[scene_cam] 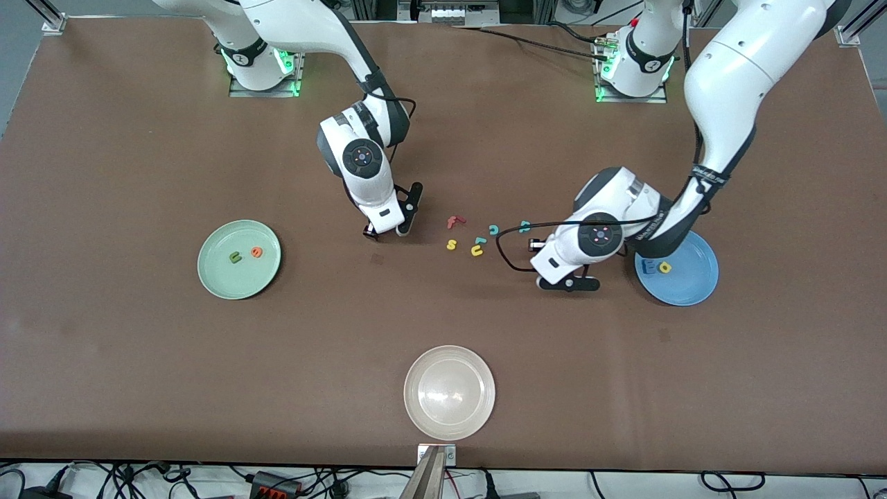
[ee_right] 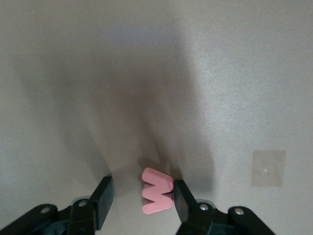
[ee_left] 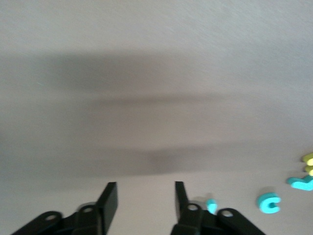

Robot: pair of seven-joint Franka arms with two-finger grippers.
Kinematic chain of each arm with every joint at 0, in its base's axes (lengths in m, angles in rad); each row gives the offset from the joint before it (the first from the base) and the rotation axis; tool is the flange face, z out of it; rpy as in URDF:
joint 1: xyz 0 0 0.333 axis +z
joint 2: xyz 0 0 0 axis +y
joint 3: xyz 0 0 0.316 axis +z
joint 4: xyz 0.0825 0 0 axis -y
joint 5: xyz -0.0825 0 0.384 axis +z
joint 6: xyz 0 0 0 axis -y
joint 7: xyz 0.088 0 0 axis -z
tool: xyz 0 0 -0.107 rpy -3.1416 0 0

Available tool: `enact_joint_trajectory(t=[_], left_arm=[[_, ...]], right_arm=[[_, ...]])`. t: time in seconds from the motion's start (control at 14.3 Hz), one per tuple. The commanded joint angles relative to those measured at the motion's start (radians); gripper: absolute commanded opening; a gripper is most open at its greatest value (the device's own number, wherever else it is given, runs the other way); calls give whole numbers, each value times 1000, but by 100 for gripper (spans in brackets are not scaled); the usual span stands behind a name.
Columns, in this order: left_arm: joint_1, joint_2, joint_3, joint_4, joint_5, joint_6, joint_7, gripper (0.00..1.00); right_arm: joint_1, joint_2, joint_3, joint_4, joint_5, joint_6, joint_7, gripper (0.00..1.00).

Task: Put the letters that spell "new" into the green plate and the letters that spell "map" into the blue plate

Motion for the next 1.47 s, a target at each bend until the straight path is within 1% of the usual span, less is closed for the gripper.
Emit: enact_joint_trajectory(t=[0.0, 0.07, 0.14, 0.21, 0.28, 0.35, 0.42, 0.56, 0.63, 0.7, 0.77, 0.91, 0.98, 1.05, 1.12, 1.19, 1.33, 1.4], left_arm=[[49, -18, -12, 6, 23, -25, 110, 100], [60, -17, -12, 6, 23, -26, 164, 100], [60, -13, -12, 5, 23, -23, 221, 100], [57, -15, -13, 2, 23, -23, 267, 100], [54, -16, -30, -1, 23, -23, 313, 100], [57, -17, -65, -4, 25, -23, 335, 100], [51, -17, -78, -6, 25, -22, 347, 100], [34, -26, -113, -33, 25, -25, 324, 100], [33, -45, -113, -79, 26, -14, 300, 100], [33, -56, -115, -101, 26, -11, 289, 100], [25, -66, -118, -118, 26, -14, 249, 100], [-67, -70, -110, -136, 49, -11, 81, 98], [-108, -64, -107, -136, 116, -12, 3, 97], [-113, -56, -107, -139, 158, -11, -21, 96], [-109, -43, -107, -141, 170, 4, -21, 95], [-112, -37, -105, -147, 172, 48, -21, 94], [-109, -29, -96, -184, 185, 128, -21, 93], [-107, -29, -90, -202, 195, 147, -21, 88]], right_arm=[[8, 1, -1, -11, 2, 14, -24, 45], [8, 1, -1, -11, 2, 14, -25, 38], [8, 1, -1, -13, 2, 14, -25, 35], [8, -2, -1, -11, 2, 11, -30, 29], [6, -8, -3, -13, 1, 3, -33, 27], [2, -18, -6, -11, 2, -14, -33, 26], [-4, -35, -9, -10, 2, -40, -33, 24], [-3, -69, -59, -5, 1, -104, -33, 24], [-4, -84, -76, -4, 2, -138, -31, 24], [-3, -101, -108, -5, 2, -173, -21, 24], [0, -118, -166, -2, 2, -227, -19, 24], [0, -135, -277, 1, 2, -299, -19, 24], [2, -135, -335, 1, 4, -330, -19, 24], [0, -135, -393, 1, 5, -347, -18, 24], [-6, -132, -435, 1, 5, -354, -19, 24], [-23, -124, -473, -2, 5, -365, -18, 24], [-62, -115, -477, -5, 7, -376, 16, 24], [-78, -112, -475, -10, 11, -376, 37, 24]])
